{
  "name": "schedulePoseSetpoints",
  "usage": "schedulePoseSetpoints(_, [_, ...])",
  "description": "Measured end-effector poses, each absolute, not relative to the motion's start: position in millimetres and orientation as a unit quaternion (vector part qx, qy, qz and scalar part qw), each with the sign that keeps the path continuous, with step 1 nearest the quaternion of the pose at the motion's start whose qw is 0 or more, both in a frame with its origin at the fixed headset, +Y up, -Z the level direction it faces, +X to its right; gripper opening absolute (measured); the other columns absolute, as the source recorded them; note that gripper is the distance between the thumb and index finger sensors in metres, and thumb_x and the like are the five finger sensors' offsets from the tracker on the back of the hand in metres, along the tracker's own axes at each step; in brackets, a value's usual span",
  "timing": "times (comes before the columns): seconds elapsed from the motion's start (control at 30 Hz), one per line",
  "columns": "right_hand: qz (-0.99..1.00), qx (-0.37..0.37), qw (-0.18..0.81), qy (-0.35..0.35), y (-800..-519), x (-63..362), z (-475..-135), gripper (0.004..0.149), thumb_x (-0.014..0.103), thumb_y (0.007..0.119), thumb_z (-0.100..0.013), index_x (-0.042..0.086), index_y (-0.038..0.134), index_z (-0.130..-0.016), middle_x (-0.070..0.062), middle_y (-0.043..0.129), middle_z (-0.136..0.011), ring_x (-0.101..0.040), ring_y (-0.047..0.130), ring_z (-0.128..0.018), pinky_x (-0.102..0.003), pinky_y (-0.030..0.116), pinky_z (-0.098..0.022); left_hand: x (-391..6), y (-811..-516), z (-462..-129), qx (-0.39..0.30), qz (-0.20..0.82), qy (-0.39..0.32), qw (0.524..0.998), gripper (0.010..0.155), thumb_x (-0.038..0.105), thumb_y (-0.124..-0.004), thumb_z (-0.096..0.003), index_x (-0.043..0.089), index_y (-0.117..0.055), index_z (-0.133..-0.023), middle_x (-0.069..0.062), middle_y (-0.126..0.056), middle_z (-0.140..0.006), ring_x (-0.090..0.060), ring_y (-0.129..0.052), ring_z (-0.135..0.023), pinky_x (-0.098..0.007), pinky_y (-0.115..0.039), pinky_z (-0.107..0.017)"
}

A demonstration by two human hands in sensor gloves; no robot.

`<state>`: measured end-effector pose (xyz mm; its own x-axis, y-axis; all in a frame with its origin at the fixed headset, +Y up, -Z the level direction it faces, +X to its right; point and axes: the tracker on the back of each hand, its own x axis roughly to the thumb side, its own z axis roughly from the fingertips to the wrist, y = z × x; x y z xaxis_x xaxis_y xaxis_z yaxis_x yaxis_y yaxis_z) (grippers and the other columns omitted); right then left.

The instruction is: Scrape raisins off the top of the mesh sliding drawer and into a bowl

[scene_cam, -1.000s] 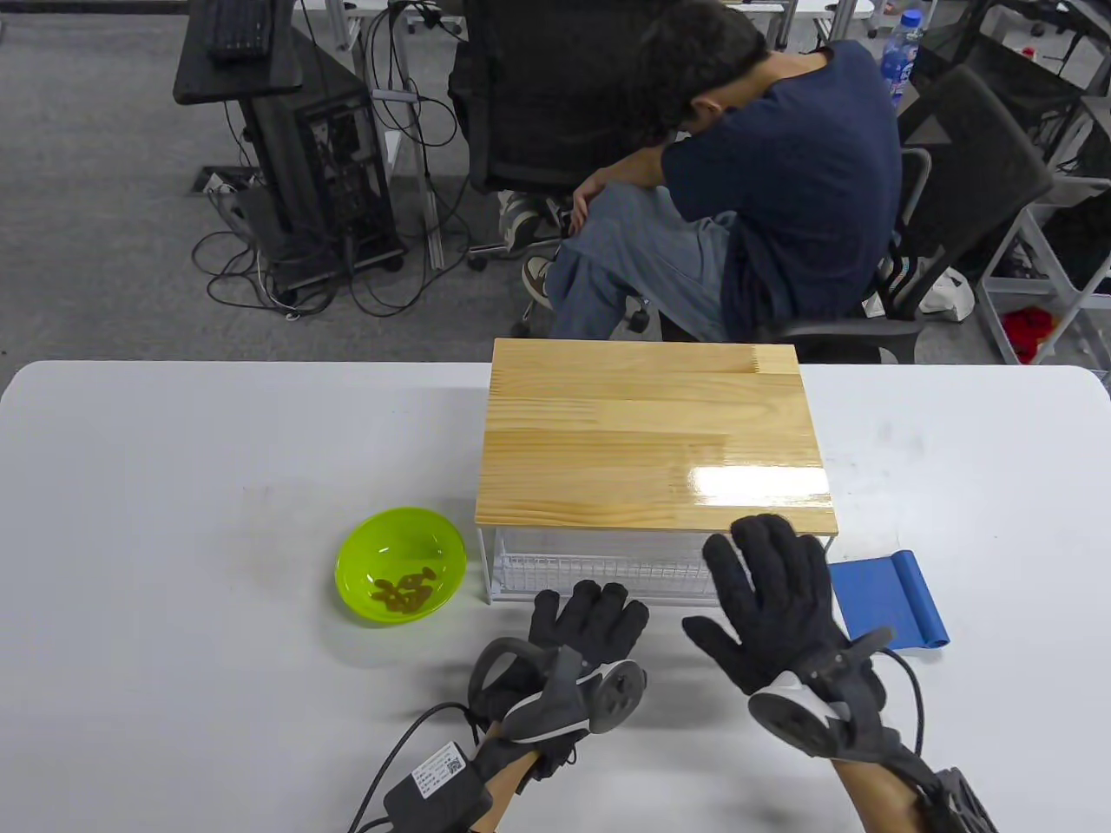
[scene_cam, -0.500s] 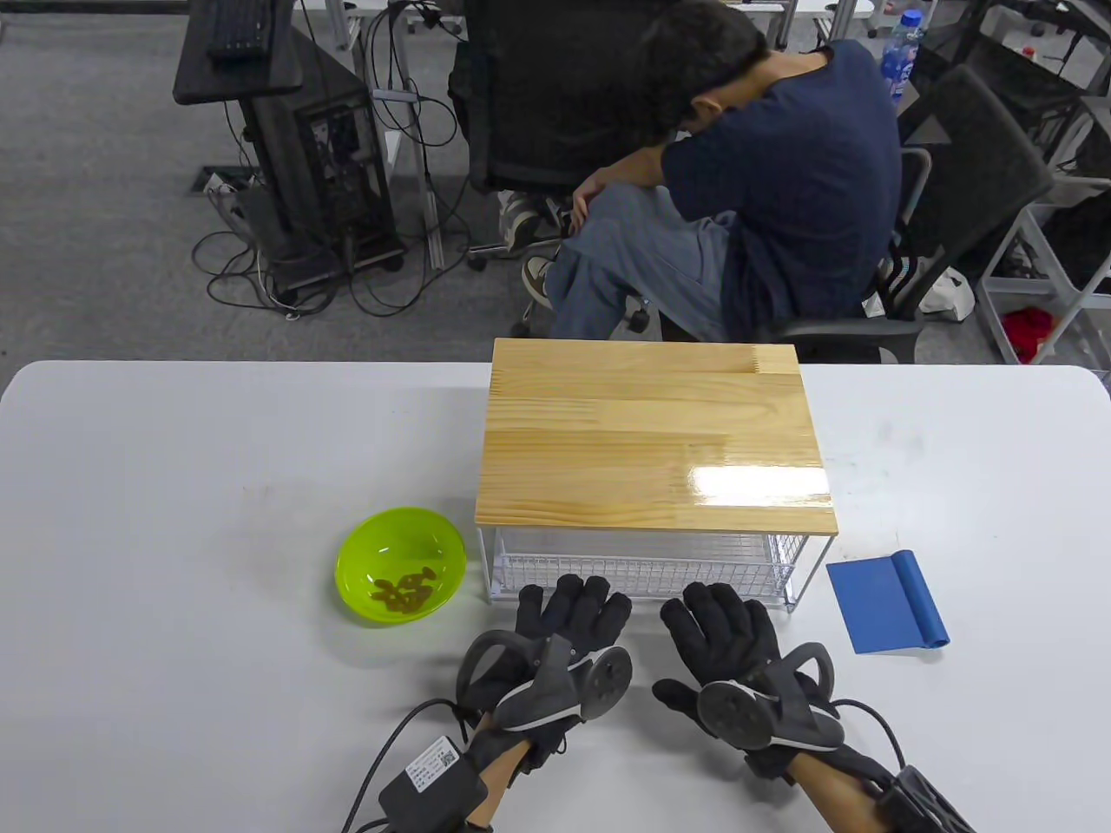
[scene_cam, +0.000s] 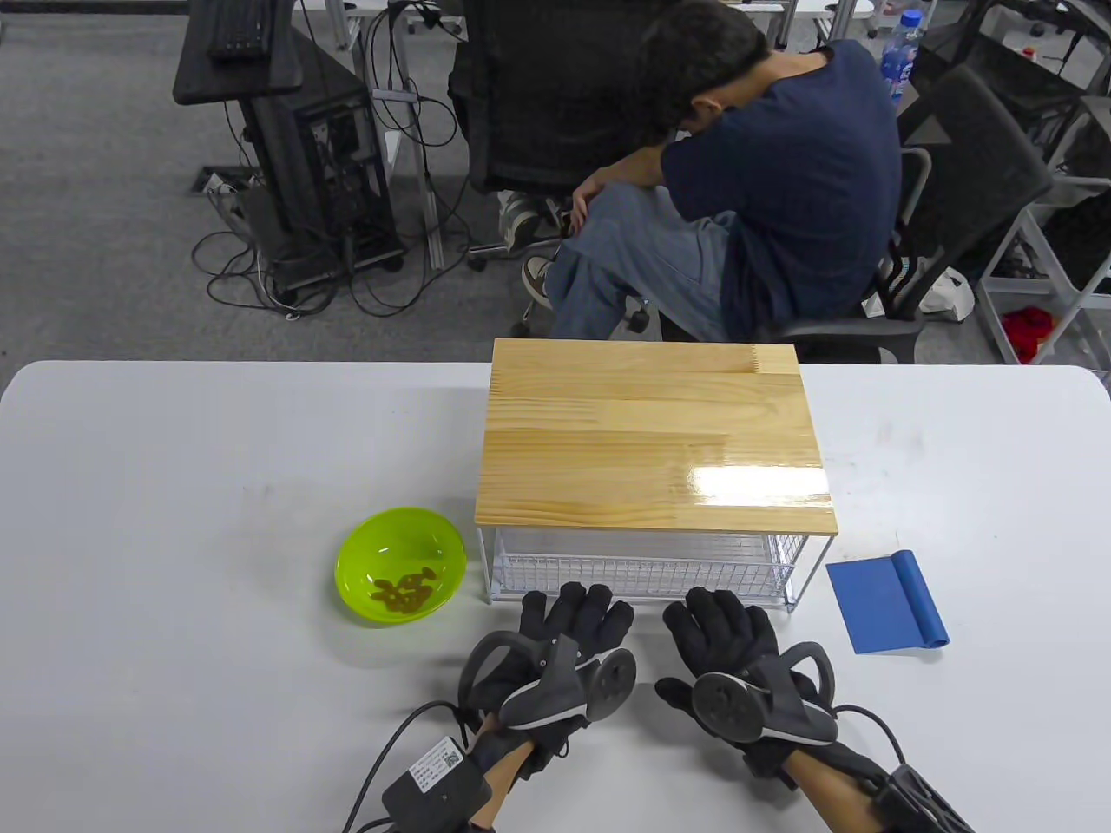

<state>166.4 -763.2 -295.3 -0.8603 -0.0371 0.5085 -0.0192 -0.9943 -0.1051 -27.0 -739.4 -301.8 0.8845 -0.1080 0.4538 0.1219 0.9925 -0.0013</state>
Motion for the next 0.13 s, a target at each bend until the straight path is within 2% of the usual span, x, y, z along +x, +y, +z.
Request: schedulePoseSetpoints(0.13, [-0.964,-0.261,0.002,0.049,-764.4,165.7,-294.9,0.082,0.056,0.064,-0.055,0.006,0.039,-0.114,-0.031,0.036,-0.115,-0.067,0.04,-0.106,-0.075,0.048,-0.066,-26.7,-740.2,-302.3,-0.011,-0.057,-0.234,0.97,0.073,0.064,-0.056,-0.0494,0.037,-0.042,-0.116,-0.002,-0.049,-0.127,-0.036,-0.055,-0.121,-0.063,-0.051,-0.083])
